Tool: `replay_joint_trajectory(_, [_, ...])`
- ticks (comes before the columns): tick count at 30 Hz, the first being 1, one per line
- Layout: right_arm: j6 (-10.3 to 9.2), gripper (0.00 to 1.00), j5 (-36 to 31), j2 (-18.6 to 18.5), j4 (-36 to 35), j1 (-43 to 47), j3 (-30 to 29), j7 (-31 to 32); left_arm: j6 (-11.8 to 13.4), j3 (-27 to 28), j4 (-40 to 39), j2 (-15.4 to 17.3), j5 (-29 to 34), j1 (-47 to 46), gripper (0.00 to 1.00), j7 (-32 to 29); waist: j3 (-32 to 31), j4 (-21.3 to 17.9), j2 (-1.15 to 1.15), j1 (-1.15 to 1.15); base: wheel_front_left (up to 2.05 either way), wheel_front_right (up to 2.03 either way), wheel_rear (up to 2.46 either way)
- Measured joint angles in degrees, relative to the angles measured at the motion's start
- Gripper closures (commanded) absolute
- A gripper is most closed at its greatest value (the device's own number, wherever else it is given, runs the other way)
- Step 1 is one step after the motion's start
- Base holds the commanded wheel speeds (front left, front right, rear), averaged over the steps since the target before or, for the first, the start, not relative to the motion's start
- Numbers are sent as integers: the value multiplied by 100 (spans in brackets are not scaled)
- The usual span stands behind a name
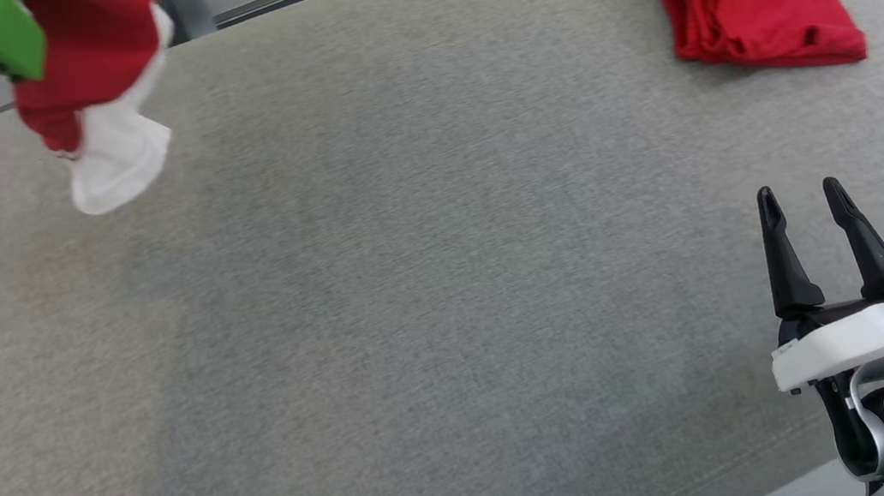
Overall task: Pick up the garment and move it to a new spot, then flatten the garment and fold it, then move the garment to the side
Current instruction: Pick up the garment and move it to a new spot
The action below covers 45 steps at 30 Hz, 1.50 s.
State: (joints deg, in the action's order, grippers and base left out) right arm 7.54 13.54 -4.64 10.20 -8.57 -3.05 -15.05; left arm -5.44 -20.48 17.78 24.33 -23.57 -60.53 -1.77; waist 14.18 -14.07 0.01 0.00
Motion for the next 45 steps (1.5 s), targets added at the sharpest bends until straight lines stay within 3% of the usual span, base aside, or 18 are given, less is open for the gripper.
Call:
replay_joint_trajectory(7, [-1, 0, 8, 55, -8, 2, -63, 0, 111, -385, 20, -503, -60, 848, 100, 190, -39, -268, 0, 0, 0, 0, 0])
replay_joint_trajectory(18, [-1, 0, -9, 94, -34, 1, -77, 0, 393, -1143, 939, -1433, -125, 2757, 100, 883, -70, 36, 0, 0, 0, 0, 0])
replay_joint_trajectory(23, [0, 0, -21, 73, -13, -5, -48, 0, 287, -1501, 1401, -1740, -94, 3083, 100, 1124, -65, 188, 0, 0, 0, 0, 0])
replay_joint_trajectory(24, [-1, 0, -21, 68, -1, -7, -43, 0, 250, -1552, 1445, -1804, -92, 3109, 86, 1189, -75, 216, 0, 0, 0, 0, 0])
replay_joint_trajectory(25, [-1, 0, -22, 66, 9, -8, -36, 0, 230, -1596, 1484, -1859, -104, 3120, 79, 1246, -92, 241, 0, 0, 0, 0, 0])
replay_joint_trajectory(27, [0, 0, -23, 56, 26, -8, -31, 0, 205, -1677, 1537, -1920, -98, 3123, 91, 1355, -141, 274, 0, 0, 0, 0, 0])
replay_joint_trajectory(28, [-1, 0, -24, 48, 36, -5, -23, 0, 190, -1695, 1556, -1952, -97, 3123, 75, 1405, -174, 293, -1, 0, 0, 0, 0])
replay_joint_trajectory(29, [0, 0, -25, 42, 47, 1, -13, 0, 191, -1716, 1568, -1973, -82, 3122, 18, 1438, -209, 311, 0, 0, 0, 0, 0])
replay_joint_trajectory(30, [-1, 0, -29, 35, 57, 8, -16, 0, 201, -1729, 1573, -1981, -51, 3119, 0, 1478, -238, 326, 0, 0, 0, 0, 0])
replay_joint_trajectory(37, [-1, 0, -62, -3, 89, 154, 5, 0, 422, -1490, 1469, -1895, -9, 3086, 0, 1647, -520, 474, 0, 0, 0, 0, 0])
replay_joint_trajectory(45, [0, 0, -118, -92, 48, 265, 62, 0, 769, -572, 688, -1458, -8, 3485, 0, 1680, -815, 765, 0, 0, 0, 0, 0])
